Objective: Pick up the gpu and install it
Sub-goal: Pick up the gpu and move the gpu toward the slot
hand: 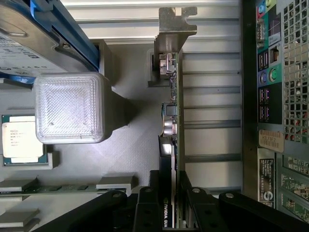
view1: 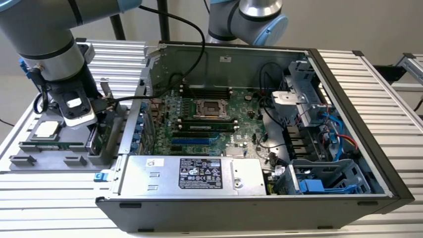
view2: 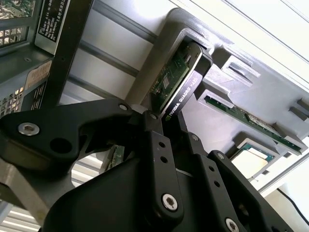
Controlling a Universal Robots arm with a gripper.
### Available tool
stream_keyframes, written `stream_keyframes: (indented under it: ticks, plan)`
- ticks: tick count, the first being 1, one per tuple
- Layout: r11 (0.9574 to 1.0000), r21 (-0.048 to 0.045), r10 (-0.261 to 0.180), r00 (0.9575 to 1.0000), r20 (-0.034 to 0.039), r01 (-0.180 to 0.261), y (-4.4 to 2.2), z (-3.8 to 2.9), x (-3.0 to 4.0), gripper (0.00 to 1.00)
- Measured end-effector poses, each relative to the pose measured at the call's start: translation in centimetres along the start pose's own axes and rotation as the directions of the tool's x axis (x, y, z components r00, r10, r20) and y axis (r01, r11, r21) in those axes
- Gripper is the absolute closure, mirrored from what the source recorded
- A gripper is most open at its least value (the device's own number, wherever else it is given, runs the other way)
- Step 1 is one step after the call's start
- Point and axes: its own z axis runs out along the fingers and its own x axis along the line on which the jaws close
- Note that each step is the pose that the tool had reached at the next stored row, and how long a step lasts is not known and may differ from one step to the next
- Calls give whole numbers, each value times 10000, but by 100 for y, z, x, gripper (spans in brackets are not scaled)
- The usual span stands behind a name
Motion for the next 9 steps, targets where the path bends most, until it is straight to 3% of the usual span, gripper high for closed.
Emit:
stream_keyframes:
  ticks: [9]
  plan:
    - [10000,-1,0,10000,2,0,1,-27,-1,100]
